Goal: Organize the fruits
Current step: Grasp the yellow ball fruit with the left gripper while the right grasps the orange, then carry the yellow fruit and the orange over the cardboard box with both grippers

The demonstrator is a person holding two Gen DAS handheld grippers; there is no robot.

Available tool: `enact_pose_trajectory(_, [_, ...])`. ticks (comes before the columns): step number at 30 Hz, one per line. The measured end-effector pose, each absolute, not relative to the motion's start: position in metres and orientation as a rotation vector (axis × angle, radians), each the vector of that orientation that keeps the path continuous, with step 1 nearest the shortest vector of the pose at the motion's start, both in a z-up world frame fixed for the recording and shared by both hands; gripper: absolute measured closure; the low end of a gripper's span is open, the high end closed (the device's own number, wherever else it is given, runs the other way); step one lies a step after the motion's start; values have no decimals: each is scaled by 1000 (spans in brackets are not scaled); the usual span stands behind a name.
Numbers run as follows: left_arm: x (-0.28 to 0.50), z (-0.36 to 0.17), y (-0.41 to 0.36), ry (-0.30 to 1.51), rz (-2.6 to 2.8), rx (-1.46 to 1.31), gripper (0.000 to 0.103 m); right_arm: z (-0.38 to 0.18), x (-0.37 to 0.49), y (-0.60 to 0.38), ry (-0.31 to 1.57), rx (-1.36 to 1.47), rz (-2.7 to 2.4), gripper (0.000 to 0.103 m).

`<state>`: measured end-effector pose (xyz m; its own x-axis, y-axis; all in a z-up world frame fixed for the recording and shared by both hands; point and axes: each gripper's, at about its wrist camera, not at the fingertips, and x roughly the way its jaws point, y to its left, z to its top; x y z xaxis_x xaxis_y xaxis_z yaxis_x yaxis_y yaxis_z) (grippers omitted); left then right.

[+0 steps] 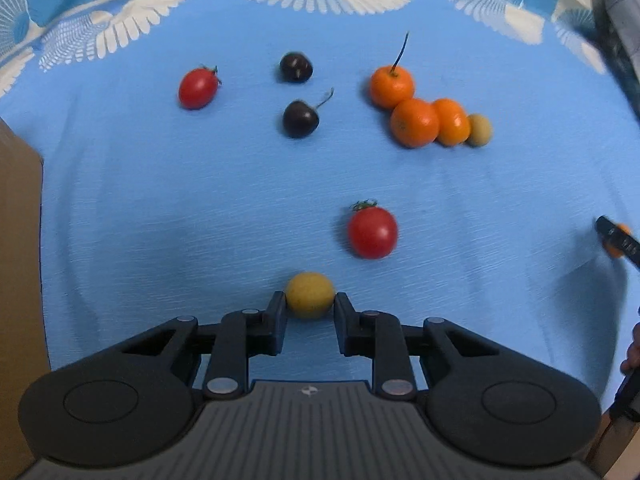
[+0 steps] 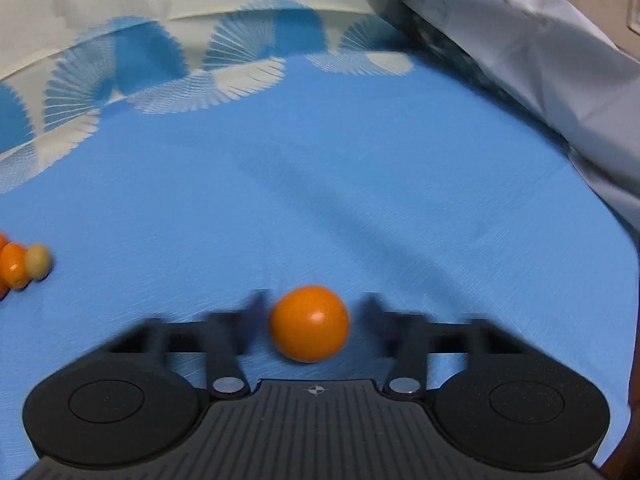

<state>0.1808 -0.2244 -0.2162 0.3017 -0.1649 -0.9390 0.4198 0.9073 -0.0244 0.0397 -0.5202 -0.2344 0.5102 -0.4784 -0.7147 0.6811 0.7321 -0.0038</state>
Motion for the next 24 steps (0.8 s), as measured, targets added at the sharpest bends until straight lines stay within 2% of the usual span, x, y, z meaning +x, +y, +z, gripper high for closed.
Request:
enact_pose_trajectory(5, [160, -187, -214, 1156, -414, 203, 75, -208, 22, -513, 732, 398, -682, 63])
enact_pose_trajectory(10, [125, -132, -185, 1101, -459, 147, 75, -153, -17, -473, 635, 422, -565, 63])
enact_pose_trajectory(15, [86, -78, -131, 1070, -468, 73, 75, -100, -60, -398, 586, 425, -388, 63])
enact_pose_trajectory(24, [15, -26, -9, 986, -316, 53, 75, -41, -98, -248, 623, 317, -11, 63])
